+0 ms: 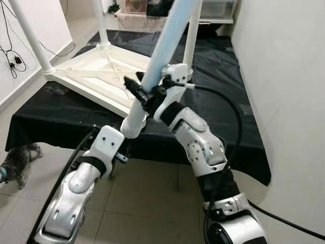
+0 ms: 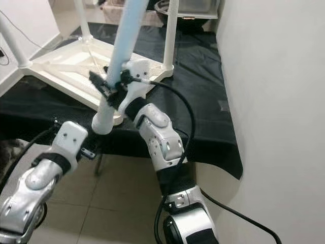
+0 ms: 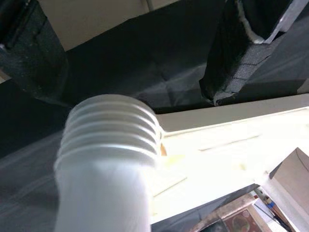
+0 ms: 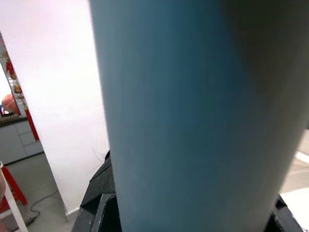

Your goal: Building children table

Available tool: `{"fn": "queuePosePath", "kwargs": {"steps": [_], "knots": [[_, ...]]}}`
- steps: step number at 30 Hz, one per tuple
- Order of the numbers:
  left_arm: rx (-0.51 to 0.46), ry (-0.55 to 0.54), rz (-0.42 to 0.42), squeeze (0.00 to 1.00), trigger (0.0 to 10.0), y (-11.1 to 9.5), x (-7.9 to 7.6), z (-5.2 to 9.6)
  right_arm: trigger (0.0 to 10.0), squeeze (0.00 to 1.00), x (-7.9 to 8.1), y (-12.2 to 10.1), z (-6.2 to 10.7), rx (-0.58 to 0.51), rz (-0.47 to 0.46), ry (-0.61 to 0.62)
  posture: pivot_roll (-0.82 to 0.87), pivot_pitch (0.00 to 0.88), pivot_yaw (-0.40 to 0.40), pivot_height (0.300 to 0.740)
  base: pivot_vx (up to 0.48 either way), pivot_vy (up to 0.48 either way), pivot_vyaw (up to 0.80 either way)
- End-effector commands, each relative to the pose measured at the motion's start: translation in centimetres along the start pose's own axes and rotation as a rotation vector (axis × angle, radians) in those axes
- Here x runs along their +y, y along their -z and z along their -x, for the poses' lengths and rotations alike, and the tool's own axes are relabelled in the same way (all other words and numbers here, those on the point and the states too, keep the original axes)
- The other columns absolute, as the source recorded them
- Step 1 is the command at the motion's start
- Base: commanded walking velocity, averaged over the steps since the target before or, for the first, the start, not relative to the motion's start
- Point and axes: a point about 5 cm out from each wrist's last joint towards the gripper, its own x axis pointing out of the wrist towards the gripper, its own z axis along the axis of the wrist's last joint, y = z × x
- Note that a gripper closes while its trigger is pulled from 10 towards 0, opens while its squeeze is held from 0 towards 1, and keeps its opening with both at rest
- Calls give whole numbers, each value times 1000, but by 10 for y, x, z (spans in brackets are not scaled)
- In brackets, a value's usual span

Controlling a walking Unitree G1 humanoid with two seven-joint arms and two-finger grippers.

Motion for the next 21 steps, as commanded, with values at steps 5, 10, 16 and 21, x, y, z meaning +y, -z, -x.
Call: {"fn": "queuePosePath", "kwargs": {"steps": [5,10,16,21], "knots": [[-20,-3,-25,0,10000,-1,7,-11,10000,0,13,12,9,37,-66,-24,19,76,-30,734,0,0,0],[-31,10,-22,0,10000,-1,4,-17,10000,0,16,13,12,50,-78,-26,18,82,-27,734,0,0,0],[-52,71,20,0,10000,-3,-7,-25,10000,0,20,13,14,58,-93,-37,14,85,-26,734,0,0,0],[-77,139,46,0,10000,-6,-22,-31,10000,0,22,12,12,57,-98,-31,13,90,-26,734,0,0,0]]}}
